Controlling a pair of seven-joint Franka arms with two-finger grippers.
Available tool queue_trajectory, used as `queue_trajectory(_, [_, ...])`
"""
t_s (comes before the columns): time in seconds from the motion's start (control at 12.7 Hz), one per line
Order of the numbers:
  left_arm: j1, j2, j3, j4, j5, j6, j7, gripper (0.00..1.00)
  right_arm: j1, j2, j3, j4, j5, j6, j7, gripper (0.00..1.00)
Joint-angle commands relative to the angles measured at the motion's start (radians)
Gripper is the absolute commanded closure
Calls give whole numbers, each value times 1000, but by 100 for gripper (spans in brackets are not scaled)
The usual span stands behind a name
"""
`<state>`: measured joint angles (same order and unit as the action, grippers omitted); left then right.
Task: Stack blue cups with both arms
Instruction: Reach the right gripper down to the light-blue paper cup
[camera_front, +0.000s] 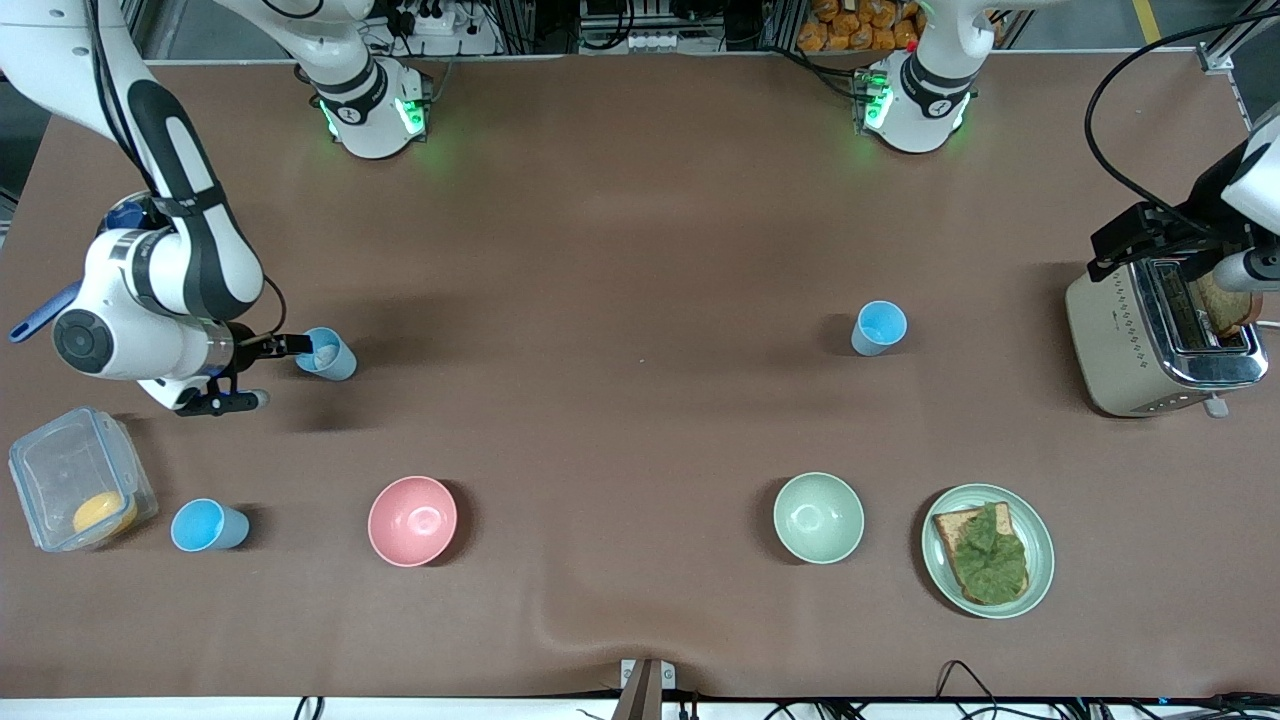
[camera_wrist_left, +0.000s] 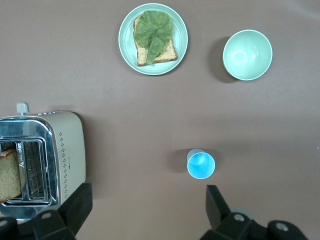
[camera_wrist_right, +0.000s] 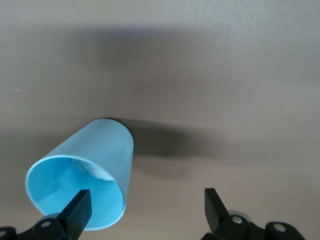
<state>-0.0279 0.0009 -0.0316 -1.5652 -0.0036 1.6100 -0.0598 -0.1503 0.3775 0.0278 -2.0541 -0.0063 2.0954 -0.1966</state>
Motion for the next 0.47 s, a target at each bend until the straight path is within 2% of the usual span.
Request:
queue_trajectory(0.0, [2,-1,-1,14,-12,-16,-18,0,-14,11,12,2,0,0,-1,38])
queue_trajectory(0.08, [2,-1,-1,14,-12,-16,-18,0,-15,17,12,2,35,-8,0,77])
queue_trajectory(0.16, [2,-1,-1,14,-12,-16,-18,0,-14,18,11,2,73,-12,-1,97])
queue_trajectory(0.24, [2,-1,-1,14,-12,-16,-18,0,-17,23,11,3,78,-20,2,100])
queue_trajectory(0.39, [2,-1,-1,14,-12,-16,-18,0,-15,30,11,6,106,-37,3,100])
